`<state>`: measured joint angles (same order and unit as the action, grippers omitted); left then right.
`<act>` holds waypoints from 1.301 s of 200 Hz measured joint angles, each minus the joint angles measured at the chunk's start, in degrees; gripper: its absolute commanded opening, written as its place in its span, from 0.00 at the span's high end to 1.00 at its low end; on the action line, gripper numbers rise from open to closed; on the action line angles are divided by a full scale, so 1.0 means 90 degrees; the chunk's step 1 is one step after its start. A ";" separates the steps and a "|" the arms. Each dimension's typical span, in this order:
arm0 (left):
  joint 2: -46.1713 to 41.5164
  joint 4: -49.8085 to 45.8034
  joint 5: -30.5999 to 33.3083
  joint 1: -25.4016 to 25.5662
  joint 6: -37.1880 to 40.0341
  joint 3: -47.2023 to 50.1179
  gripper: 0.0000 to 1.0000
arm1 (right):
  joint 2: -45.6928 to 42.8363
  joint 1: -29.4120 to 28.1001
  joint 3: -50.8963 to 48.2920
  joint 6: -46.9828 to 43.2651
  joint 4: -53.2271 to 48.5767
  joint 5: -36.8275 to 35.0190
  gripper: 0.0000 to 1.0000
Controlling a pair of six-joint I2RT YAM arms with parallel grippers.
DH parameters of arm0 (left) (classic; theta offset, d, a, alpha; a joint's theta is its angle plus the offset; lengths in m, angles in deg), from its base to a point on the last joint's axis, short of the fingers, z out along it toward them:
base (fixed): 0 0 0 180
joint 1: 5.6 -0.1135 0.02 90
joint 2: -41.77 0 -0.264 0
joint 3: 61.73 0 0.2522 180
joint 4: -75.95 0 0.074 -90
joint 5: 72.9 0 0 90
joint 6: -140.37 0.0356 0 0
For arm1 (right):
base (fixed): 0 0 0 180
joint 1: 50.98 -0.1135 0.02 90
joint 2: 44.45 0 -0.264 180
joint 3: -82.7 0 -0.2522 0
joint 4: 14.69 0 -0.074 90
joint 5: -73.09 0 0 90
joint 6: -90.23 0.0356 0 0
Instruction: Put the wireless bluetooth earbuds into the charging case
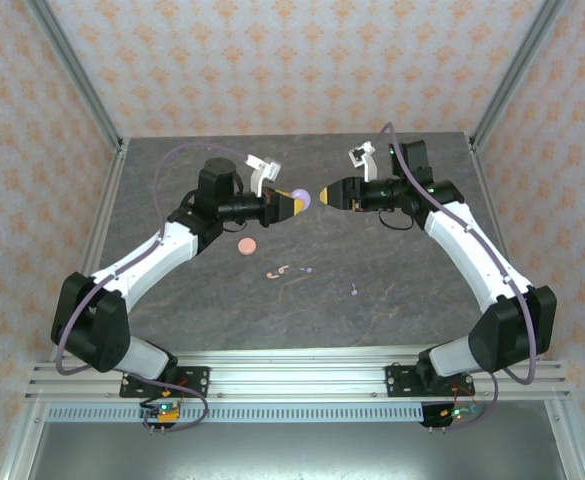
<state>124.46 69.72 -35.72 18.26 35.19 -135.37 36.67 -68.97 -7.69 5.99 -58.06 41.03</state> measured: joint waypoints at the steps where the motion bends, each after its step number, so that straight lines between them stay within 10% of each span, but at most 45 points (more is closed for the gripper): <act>1: -0.0007 0.0010 0.0002 0.0007 0.0017 0.0015 0.86 | -0.0002 0.0000 0.0005 -0.0007 -0.0010 -0.0002 0.46; 65: -0.0316 0.0665 0.0085 0.0279 0.1350 0.0474 0.87 | -0.0100 -0.0393 0.0182 -0.0561 -0.0789 -0.0015 0.42; 260: -0.0316 0.0619 -0.0245 0.0459 0.1872 0.0542 0.88 | -0.0092 -0.0498 0.0243 -0.0447 -0.0872 -0.0809 0.41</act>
<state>121.62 75.30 -37.92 22.39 52.04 -130.49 35.84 -73.46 -5.50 1.97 -65.90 33.75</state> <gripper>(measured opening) 0.178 0.595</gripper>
